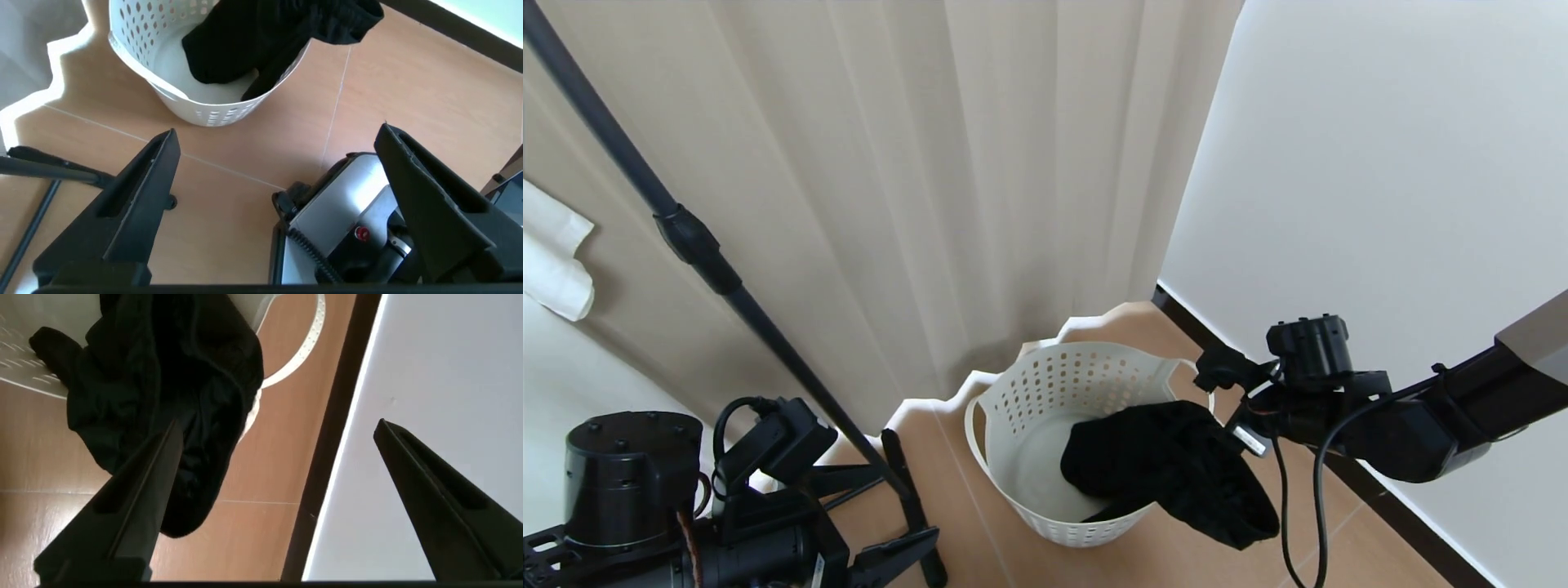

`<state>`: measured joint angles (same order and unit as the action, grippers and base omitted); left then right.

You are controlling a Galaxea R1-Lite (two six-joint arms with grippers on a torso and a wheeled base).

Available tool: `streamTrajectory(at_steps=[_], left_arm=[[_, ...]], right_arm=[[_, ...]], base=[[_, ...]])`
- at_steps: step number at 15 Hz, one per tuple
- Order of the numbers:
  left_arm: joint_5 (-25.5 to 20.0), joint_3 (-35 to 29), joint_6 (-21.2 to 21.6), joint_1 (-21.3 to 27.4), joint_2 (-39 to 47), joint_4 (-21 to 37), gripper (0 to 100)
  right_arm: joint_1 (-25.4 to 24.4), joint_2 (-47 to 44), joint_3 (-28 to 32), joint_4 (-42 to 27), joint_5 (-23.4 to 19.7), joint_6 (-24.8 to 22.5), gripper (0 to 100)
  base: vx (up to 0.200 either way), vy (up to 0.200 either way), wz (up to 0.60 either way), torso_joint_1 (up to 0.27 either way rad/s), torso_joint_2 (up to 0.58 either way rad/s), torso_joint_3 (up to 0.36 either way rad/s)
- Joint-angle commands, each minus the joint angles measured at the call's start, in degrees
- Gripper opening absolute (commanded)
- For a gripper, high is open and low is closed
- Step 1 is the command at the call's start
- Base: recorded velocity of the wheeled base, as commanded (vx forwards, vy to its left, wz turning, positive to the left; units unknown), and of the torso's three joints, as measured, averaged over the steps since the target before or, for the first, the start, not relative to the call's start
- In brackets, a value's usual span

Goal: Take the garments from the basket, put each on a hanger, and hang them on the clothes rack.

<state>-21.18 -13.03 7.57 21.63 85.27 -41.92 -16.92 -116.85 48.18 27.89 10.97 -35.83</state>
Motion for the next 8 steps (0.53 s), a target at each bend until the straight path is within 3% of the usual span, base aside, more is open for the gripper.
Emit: streamTrajectory(at_steps=[1, 8], left_arm=[[0.0, 0.0, 0.0, 0.0, 0.0, 0.0, 100], [0.0, 1.0, -1.4, -0.3, 0.1, -3.6, 100]], right_arm=[[-0.3, -2.5, 2.0, 0.1, -0.1, 0.0, 100], [-1.4, -4.1, 5.2, 0.1, -0.2, 0.1, 100]], base=[[0.0, 0.0, 0.0, 0.007, 0.0, -0.203], [0.0, 0.0, 0.0, 0.002, 0.0, -0.166]])
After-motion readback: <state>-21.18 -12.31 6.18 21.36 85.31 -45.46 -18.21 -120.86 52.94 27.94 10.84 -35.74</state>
